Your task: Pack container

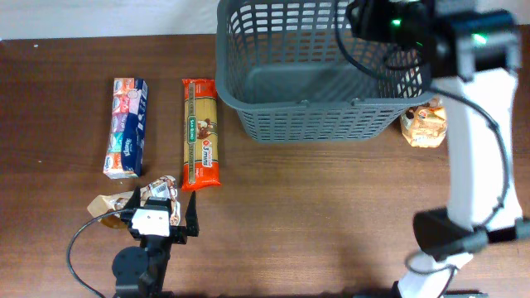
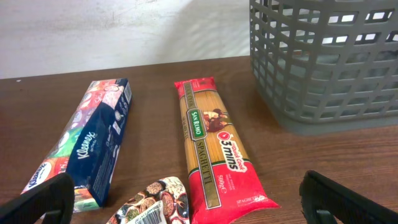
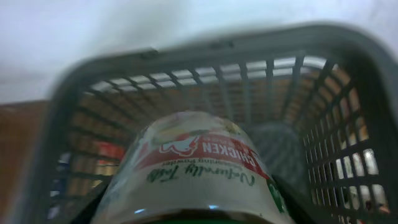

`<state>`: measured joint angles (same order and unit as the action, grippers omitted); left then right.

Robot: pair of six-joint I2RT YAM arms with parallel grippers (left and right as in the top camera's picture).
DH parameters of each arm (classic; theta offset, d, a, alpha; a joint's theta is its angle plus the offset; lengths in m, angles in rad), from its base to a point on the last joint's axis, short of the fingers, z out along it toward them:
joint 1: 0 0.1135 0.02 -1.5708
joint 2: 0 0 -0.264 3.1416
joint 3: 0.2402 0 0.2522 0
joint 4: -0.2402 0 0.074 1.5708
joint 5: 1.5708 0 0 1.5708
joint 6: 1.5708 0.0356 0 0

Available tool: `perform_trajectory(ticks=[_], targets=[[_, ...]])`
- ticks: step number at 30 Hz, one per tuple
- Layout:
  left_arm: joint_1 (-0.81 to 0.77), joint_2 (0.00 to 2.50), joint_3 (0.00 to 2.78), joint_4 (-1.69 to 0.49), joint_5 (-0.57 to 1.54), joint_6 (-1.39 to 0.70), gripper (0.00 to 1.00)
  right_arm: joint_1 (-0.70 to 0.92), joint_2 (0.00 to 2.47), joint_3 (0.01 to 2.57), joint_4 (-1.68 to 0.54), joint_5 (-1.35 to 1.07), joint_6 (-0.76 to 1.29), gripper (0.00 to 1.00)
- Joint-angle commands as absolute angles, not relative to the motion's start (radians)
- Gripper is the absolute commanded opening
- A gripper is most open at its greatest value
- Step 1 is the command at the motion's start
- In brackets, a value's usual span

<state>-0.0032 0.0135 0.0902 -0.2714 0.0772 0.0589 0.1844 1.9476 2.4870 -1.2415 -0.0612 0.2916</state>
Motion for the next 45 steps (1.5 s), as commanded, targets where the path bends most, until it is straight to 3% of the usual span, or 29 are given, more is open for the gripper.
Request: perform_trajectory(ticks=[1, 24, 45], targets=[[0.003, 0.005, 0.085, -0.270, 0.074, 0.053, 0.99, 0.191, 2.012, 2.497, -1.250, 0.013, 0.295, 0.04], [0.003, 0.005, 0.085, -0.270, 0.074, 0.052, 0.99, 0.190, 2.347, 2.494, -1.389, 0.042, 0.292, 0.04], [0.003, 0.005, 0.085, -0.270, 0.074, 0.052, 0.99, 0.189, 2.462, 2.428, -1.504, 0.042, 0.295, 0.06]])
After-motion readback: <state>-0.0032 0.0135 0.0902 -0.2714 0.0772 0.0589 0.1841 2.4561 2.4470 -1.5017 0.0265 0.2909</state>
